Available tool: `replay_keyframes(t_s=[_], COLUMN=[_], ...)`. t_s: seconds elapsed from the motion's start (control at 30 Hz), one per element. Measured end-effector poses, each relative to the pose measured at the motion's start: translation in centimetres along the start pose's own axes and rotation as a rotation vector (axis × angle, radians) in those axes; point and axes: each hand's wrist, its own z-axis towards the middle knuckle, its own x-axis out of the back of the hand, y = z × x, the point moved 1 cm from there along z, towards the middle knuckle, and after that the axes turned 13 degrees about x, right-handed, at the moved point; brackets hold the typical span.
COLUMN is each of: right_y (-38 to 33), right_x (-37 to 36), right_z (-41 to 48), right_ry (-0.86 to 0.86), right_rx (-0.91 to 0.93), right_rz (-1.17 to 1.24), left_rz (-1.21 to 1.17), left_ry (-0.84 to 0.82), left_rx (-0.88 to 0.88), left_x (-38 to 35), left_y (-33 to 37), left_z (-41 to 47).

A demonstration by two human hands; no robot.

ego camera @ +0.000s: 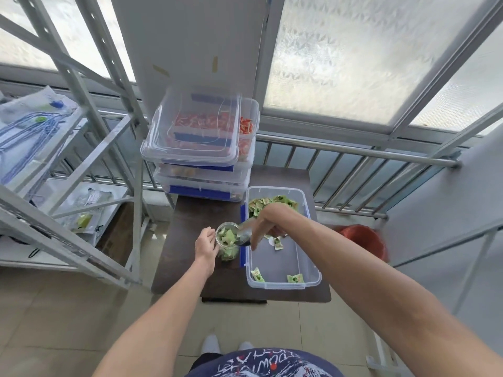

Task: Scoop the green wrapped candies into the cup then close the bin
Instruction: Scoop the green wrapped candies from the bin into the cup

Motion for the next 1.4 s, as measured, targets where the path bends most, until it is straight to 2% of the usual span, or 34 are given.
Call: replay_keyframes(t_s=[0.1,0.2,0.27,0.37,0.5,0.67,0.83,0.93,1.2,1.4], right_y=[-0.5,0.2,1.5,4.8,9.4,11.7,12.2,12.0,11.4,10.8], right_x=[1.1,1.6,1.5,-0.1,-5.1,-11.1,-13.2,-13.1,-11.0,-8.3], right_z=[-1.4,-2.6,-3.2,-2.2,1.0,3.7,5.3,6.4,8.7,13.2], right_ry=[0.031,0.064,0.103,-0.022,-0.084,-0.117,-0.139,-0.141,0.000,0.102], right_rx=[-0.028,-0.007,0.031,0.001,-0.037,-0.094,-0.189,-0.181,-0.086,-0.057], right_rz=[-0.077,0.004,0.076,0.276,0.652,0.877,0.965,1.033,0.957,1.046], left_rz=[0.003,0.018,0.034,0.047,0.148,0.282,0.238,0.233,0.152,0.016], left_ry=[0.000,0.029,0.115,0.232,0.117,0.060,0.174,0.204,0.217,0.247], left_rx=[0.004,0.013,0.046,0.165,0.322,0.364,0.346,0.344,0.415,0.477], left_x=[0.0,-0.1,0.0,0.6,-0.3,-2.4,-2.7,-2.7,-2.8,-2.8], left_y=[0.1,0.0,-0.6,-2.7,-5.7,-7.4,-8.0,-8.0,-8.6,-9.4], left_z=[-0.2,-0.4,-0.6,-0.8,-2.0,-3.1,-2.4,-1.9,-0.4,0.3])
